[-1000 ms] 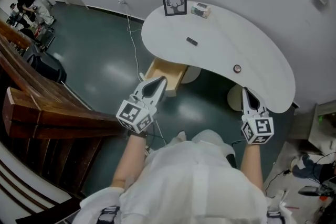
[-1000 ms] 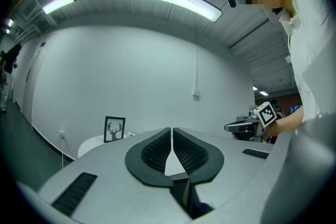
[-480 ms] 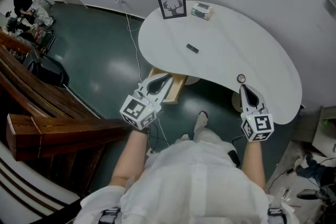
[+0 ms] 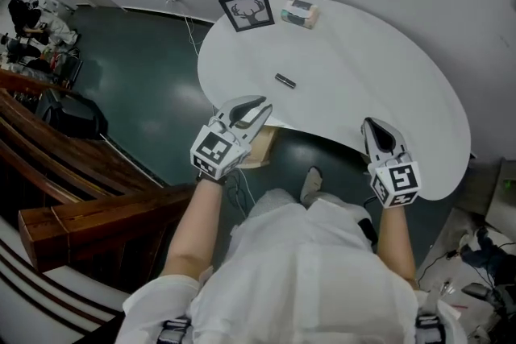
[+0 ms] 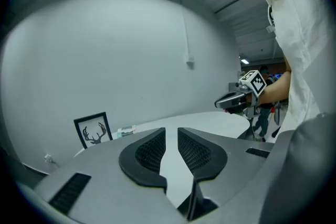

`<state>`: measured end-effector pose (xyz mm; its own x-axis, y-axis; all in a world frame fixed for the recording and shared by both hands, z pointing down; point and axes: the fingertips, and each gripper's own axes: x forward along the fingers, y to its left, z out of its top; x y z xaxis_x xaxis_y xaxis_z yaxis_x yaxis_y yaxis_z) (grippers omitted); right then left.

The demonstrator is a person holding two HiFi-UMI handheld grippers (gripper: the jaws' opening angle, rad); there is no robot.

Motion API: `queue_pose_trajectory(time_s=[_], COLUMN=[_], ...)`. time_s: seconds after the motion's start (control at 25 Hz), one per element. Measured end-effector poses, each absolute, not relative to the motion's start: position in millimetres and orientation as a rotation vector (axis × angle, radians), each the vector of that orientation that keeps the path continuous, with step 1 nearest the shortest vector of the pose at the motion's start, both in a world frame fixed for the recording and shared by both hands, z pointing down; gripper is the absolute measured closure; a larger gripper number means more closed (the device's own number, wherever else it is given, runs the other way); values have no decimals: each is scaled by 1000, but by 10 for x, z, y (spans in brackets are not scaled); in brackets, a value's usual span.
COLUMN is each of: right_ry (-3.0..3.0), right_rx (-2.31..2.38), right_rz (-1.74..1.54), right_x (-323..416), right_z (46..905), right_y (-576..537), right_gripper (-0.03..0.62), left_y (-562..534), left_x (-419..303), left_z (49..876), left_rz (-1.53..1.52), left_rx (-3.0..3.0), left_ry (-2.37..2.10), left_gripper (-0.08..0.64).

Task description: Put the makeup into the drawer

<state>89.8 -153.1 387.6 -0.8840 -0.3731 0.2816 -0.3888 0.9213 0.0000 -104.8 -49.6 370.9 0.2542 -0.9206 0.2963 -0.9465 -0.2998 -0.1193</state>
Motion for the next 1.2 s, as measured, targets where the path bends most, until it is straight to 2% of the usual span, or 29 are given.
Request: queue_pose_trajectory(time_s=[0.84,1.2], right_ry=[-2720,-2657], right_rx=[600,683], right_rz=[169,219], right_x=[457,478], right_z=[4163,4300], right_y=[-1717,-1652], right_gripper=[583,583], left_y=[-1389,-1632], left_x=[-1413,-1479], left_z=[4934,5513], left_rz=[1132,1559], left_rx=[2504,2543], left_ry=[-1196,-779], left_gripper=[428,385])
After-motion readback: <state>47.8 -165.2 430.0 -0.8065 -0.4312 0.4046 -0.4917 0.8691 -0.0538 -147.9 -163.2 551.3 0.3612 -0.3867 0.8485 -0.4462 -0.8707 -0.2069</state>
